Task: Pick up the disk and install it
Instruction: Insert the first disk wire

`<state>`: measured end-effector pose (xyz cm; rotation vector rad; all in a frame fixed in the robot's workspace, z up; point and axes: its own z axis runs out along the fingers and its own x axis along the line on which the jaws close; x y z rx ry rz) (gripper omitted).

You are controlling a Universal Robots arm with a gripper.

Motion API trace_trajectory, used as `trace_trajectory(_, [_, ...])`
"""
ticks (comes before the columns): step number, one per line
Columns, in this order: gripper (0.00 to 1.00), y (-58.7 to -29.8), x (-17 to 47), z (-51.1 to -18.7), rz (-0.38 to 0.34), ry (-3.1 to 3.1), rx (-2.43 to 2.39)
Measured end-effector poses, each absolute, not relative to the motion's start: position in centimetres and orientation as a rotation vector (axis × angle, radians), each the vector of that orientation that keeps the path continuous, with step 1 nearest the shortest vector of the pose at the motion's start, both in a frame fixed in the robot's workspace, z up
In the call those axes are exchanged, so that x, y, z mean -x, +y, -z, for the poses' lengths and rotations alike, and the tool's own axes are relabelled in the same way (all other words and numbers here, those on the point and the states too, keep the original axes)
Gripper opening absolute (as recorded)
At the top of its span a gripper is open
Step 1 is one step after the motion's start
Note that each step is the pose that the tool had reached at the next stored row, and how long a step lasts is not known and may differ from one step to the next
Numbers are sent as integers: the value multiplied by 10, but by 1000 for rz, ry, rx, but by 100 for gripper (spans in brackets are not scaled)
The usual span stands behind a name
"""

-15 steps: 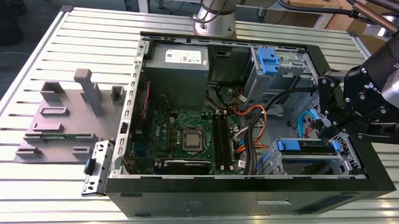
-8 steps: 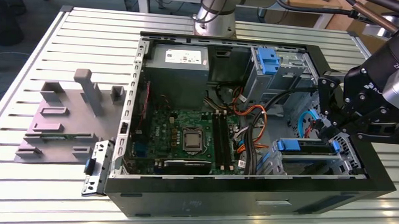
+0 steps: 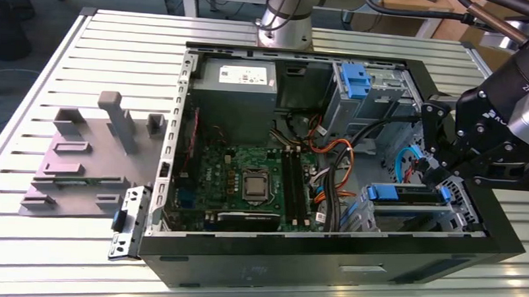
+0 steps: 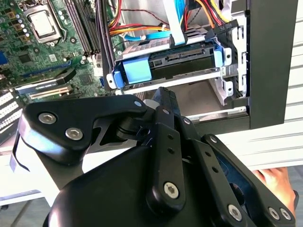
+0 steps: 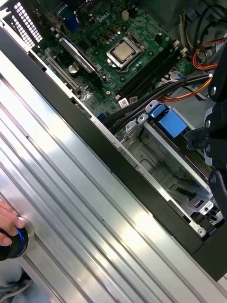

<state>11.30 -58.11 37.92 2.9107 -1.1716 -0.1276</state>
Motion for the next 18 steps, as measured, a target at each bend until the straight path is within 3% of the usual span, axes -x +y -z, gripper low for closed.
trace_trajectory(18, [11, -581, -113, -379, 127, -1137, -2923])
